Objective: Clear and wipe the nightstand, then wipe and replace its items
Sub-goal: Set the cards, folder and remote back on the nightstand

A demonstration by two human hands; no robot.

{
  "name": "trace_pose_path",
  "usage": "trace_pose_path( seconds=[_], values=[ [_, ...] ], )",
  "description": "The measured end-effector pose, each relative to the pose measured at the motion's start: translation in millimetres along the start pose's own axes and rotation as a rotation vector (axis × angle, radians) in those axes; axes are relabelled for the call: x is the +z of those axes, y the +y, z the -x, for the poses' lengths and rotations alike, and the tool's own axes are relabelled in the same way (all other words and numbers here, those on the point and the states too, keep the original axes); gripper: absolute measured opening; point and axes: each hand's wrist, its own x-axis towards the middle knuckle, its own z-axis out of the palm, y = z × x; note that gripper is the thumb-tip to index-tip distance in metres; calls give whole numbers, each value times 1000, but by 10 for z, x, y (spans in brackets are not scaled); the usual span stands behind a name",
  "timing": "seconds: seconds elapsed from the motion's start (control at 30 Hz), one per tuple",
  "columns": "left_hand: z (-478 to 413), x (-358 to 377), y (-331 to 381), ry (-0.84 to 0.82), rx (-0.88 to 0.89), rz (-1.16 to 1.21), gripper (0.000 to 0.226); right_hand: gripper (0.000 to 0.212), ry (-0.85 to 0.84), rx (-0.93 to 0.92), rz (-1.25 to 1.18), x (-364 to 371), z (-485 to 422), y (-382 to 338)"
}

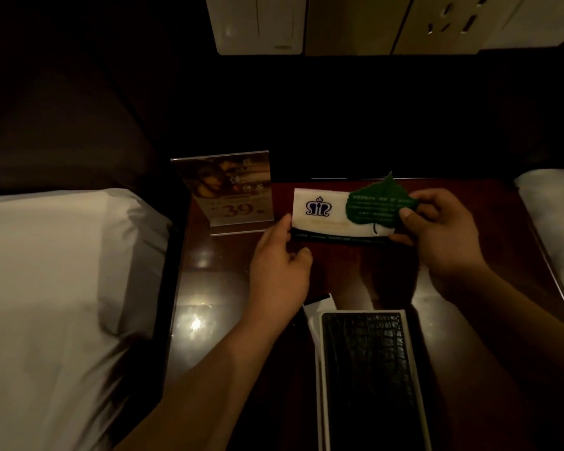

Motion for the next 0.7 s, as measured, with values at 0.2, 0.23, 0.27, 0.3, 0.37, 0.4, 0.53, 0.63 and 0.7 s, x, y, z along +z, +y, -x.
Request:
trace_pose_path(
  seconds=[0.2, 0.23, 0.27, 0.3, 0.37, 0.4, 0.53, 0.63, 0.7],
  values=[
    [32, 110, -61, -51, 31, -28, 70, 21, 58, 81, -40, 79, -72, 122],
    [35, 121, -69, -27, 29, -12, 70, 22, 61, 71, -24, 112, -92, 128],
    [35, 133, -74, -1, 23, 5, 70, 23, 64, 56, -4, 147, -113, 132],
    [35, 148, -76, 21, 13, 21, 71, 25, 65, 41, 14, 186, -133, 136],
    [34, 186, -88, 41, -3, 37, 73, 29, 71, 19, 28, 250, -161, 154],
    [36, 201, -100, 40, 3, 29, 75, 30, 74, 15, 25, 270, -164, 167],
    [57, 239, -137, 59, 54, -44, 82, 28, 57, 6, 37, 279, -151, 206],
    [74, 273, -140, 105, 98, -98, 83, 31, 16, 12, 13, 243, -151, 184],
    [93, 283, -136, 131, 117, -100, 83, 37, 1, 20, -10, 215, -145, 144]
  ],
)
